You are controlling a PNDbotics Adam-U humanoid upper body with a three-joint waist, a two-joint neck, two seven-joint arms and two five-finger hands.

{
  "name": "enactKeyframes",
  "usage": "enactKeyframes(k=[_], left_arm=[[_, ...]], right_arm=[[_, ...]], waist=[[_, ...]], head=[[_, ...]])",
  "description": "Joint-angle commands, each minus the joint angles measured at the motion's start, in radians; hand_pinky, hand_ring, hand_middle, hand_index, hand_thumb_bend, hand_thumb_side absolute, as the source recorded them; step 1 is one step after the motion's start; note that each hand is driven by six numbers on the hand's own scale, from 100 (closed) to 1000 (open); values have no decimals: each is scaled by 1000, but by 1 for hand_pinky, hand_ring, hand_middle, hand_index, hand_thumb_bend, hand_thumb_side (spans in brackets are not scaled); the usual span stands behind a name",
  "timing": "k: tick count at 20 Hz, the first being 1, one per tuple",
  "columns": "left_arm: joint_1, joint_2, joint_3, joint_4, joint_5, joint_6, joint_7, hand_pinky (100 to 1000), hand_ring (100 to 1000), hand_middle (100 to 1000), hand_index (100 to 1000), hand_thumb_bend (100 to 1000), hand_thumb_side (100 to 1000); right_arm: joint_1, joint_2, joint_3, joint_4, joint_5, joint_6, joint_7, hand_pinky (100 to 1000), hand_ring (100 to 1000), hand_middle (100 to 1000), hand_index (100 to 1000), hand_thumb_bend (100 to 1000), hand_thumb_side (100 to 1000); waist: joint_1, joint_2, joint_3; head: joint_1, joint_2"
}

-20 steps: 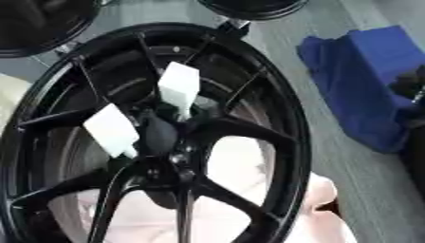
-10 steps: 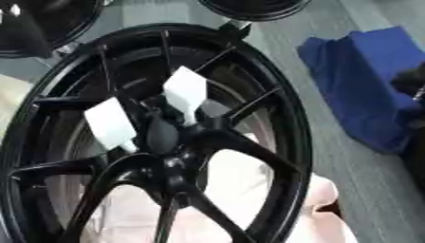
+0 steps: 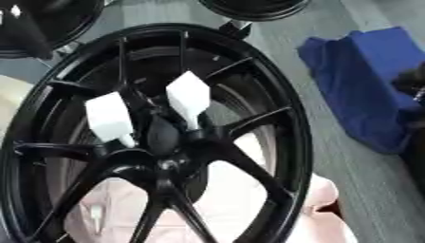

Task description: Pull the pin out of the wheel hub.

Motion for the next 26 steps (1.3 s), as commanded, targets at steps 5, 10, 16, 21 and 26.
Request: enactKeyframes(k=[5,10,16,21,26], left_arm=[[-14,35,19,4,4,15,-1,958,765,735,845,379,557],[-18,31,21,10,-6,25,-1,957,763,733,846,383,552],[-6,43,8,-18,-50,139,90,963,770,735,861,411,531],[-4,46,-23,-94,-95,273,186,965,774,740,871,437,503],[-31,30,-53,-101,-105,314,193,971,787,757,888,485,491]], right_arm=[[0,-26,-8,-18,9,-2,-5,826,700,613,576,196,515],[0,-26,-8,-18,10,-1,-7,826,700,613,576,197,515],[1,-23,-8,-18,11,2,-9,826,699,613,576,197,517],[-1,-24,-6,-18,10,4,-7,826,699,613,576,196,518],[-2,-24,-5,-18,8,5,-6,826,699,613,576,196,519]], waist=[[-6,-26,4],[-7,-25,5],[-6,-24,6],[-4,-25,3],[-2,-26,1]], head=[[2,-8],[2,-9],[2,-12],[6,-15],[9,-16]])
